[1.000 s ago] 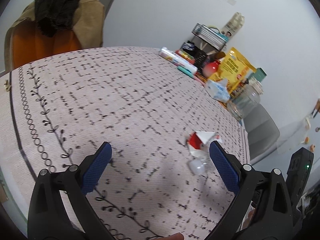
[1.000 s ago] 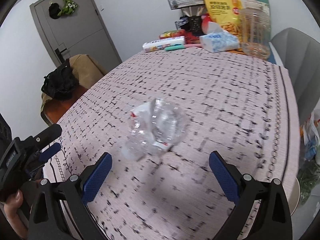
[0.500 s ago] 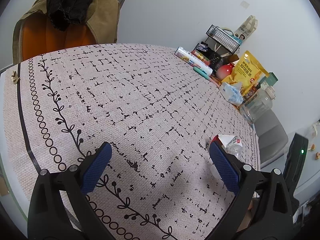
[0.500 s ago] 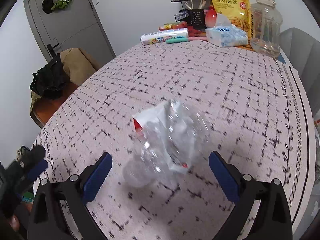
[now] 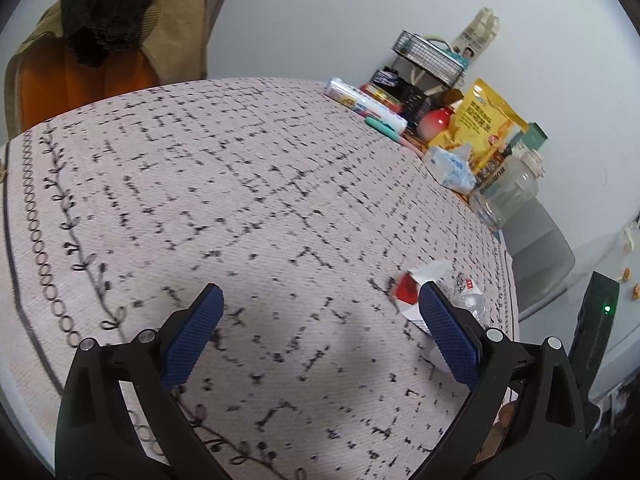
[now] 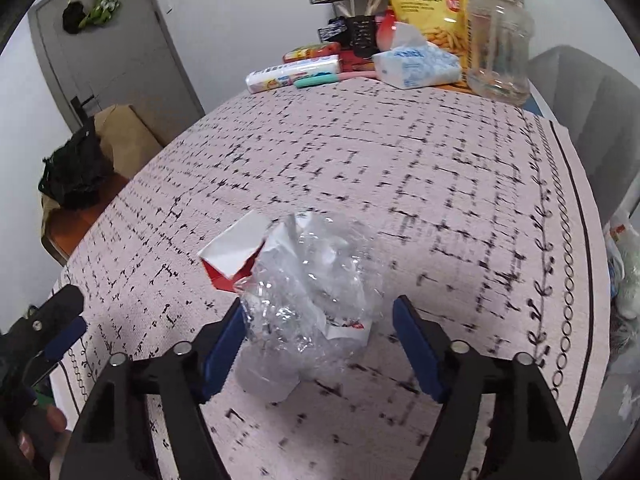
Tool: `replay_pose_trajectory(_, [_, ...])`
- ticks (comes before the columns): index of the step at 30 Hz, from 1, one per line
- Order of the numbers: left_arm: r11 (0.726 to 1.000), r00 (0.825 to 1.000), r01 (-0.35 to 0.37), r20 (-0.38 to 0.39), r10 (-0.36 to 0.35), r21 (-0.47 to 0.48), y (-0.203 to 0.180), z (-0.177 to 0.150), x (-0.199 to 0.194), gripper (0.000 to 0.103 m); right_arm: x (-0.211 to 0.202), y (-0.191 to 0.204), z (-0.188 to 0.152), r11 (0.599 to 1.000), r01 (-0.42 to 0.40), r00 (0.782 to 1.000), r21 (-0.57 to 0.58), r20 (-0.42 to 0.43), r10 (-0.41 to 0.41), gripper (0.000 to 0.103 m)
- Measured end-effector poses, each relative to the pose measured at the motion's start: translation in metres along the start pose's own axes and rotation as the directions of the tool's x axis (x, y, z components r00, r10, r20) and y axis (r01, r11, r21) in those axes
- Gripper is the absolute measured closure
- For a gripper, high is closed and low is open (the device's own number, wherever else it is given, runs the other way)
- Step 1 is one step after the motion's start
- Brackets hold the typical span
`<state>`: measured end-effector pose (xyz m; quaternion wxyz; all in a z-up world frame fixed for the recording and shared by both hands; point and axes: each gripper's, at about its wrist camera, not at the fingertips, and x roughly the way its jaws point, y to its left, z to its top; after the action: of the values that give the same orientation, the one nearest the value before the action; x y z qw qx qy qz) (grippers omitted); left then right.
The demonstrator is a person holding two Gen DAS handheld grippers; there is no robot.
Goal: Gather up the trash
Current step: 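Grasp the red-and-white paper carton with the left tool while the right tool grasps the crumpled plastic bottle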
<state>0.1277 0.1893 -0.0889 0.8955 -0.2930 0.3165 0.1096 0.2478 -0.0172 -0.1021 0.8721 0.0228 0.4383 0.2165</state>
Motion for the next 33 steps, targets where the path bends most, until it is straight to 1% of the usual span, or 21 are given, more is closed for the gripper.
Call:
replay_pose_trajectory(4, [0.999, 0.999, 0.024, -0.024, -0.023, 0.045, -0.020, 0.001, 0.012, 0.006, -0.004, -0.011, -0.002, 1.000, -0.017, 1.000, 0.006, 0.012, 0.017, 0.037])
replay_pose_trajectory(5, [0.998, 0.999, 0.028, -0.028, -0.026, 0.056, -0.024, 0.001, 0.014, 0.006, -0.006, -0.014, -0.003, 1.000, -0.029, 0.999, 0.005, 0.016, 0.029, 0.044])
replay_pose_trajectory(7, [0.996, 0.999, 0.033, -0.036, -0.030, 0.087, -0.035, 0.002, 0.021, 0.006, -0.011, -0.017, -0.004, 0.999, -0.045, 0.999, 0.003, 0.022, 0.045, 0.051])
replay_pose_trajectory(8, [0.994, 0.999, 0.035, -0.042, -0.031, 0.100, -0.040, 0.003, 0.025, 0.006, -0.014, -0.019, -0.004, 0.998, -0.059, 0.998, 0.005, 0.028, 0.059, 0.055])
replay_pose_trajectory(9, [0.993, 0.998, 0.032, -0.048, -0.027, 0.110, -0.044, 0.004, 0.029, 0.006, -0.017, -0.020, -0.005, 0.997, -0.071, 0.997, 0.001, 0.034, 0.071, 0.062])
replay_pose_trajectory(10, [0.992, 0.998, 0.029, -0.056, -0.022, 0.120, -0.050, 0.005, 0.034, 0.006, -0.020, -0.020, -0.005, 0.997, -0.077, 0.996, -0.008, 0.040, 0.078, 0.066])
replay_pose_trajectory(11, [0.992, 0.998, 0.029, -0.060, -0.022, 0.126, -0.054, 0.006, 0.038, 0.006, -0.023, -0.022, -0.006, 0.997, -0.079, 0.996, -0.014, 0.036, 0.079, 0.066])
replay_pose_trajectory(16, [0.983, 0.997, 0.035, -0.077, -0.022, 0.179, -0.075, 0.006, 0.057, 0.007, -0.031, -0.042, -0.010, 0.992, -0.123, 0.992, 0.028, 0.041, 0.122, 0.067])
replay_pose_trajectory(19, [0.981, 0.995, 0.027, -0.100, -0.008, 0.191, -0.080, 0.006, 0.071, 0.011, -0.036, -0.055, -0.011, 0.988, -0.144, 0.989, 0.055, 0.049, 0.141, 0.067])
replay_pose_trajectory(25, [0.982, 0.991, 0.002, -0.131, 0.023, 0.190, -0.086, 0.010, 0.095, 0.025, -0.047, -0.076, -0.014, 0.984, -0.153, 0.987, 0.094, 0.068, 0.147, 0.067])
replay_pose_trajectory(29, [0.979, 0.987, -0.008, -0.153, 0.039, 0.201, -0.090, 0.009, 0.107, 0.034, -0.050, -0.082, -0.014, 0.982, -0.158, 0.986, 0.108, 0.074, 0.150, 0.067])
replay_pose_trajectory(31, [0.978, 0.986, -0.018, -0.156, 0.051, 0.206, -0.092, 0.008, 0.110, 0.036, -0.051, -0.084, -0.015, 0.980, -0.164, 0.985, 0.114, 0.077, 0.156, 0.067])
replay_pose_trajectory(33, [0.976, 0.986, -0.028, -0.157, 0.063, 0.214, -0.095, 0.007, 0.113, 0.044, -0.052, -0.084, -0.015, 0.978, -0.170, 0.984, 0.118, 0.077, 0.162, 0.067])
